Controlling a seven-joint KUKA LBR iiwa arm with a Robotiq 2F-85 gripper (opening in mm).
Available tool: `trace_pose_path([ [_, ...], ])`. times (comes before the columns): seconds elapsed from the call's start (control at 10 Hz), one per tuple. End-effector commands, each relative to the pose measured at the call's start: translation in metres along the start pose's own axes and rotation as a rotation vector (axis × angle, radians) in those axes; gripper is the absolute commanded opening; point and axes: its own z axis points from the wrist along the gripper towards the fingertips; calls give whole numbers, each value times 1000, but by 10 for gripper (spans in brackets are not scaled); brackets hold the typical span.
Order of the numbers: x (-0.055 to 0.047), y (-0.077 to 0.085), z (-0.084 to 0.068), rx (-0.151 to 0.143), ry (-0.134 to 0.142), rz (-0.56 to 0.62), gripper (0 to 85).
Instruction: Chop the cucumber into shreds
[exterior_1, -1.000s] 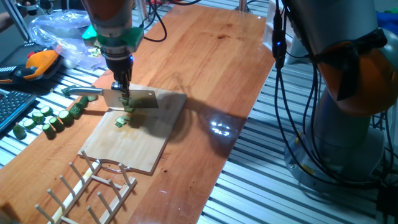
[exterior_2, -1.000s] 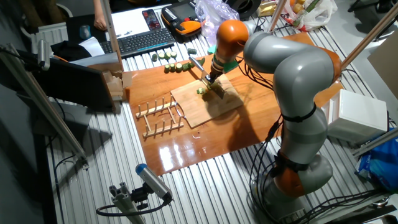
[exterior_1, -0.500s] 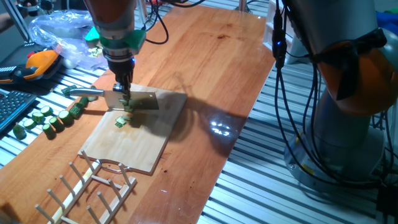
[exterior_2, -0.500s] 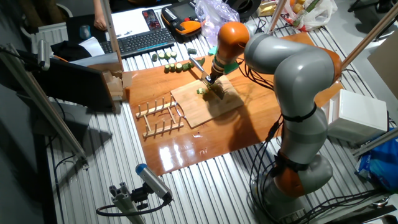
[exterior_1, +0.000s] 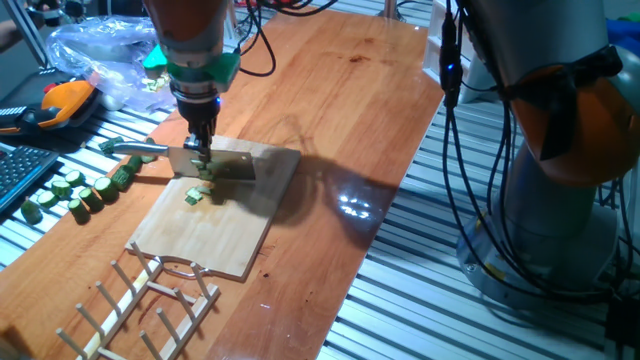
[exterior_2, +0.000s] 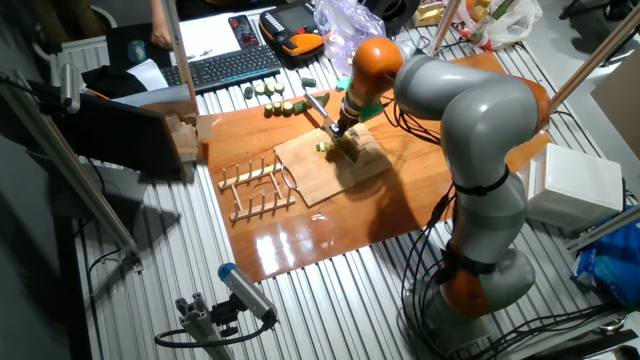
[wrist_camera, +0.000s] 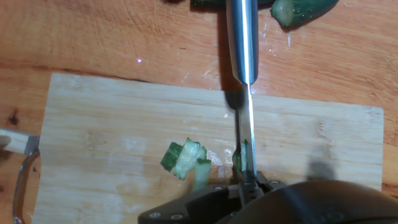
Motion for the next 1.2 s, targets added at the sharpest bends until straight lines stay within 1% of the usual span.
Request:
trace_pose_path([
  [0.0,-5,5,-28,-8,21,25,0],
  [0.1,-5,8,-41,-27,32,49,0],
  [0.2,-7,14,-52,-61,47,89,0],
  [0.3,-7,20,-60,-107,50,195,0],
  [0.4,-6,23,-63,-136,51,303,0],
  [0.5,-6,23,-65,-124,44,345,0],
  [0.6,-6,23,-66,-90,35,370,0],
  [0.7,-6,24,-68,-53,20,367,0],
  [0.8,-7,26,-70,-35,13,366,0],
  [1.0,-8,31,-74,-33,7,391,0],
  [1.1,-11,33,-77,-22,10,392,0],
])
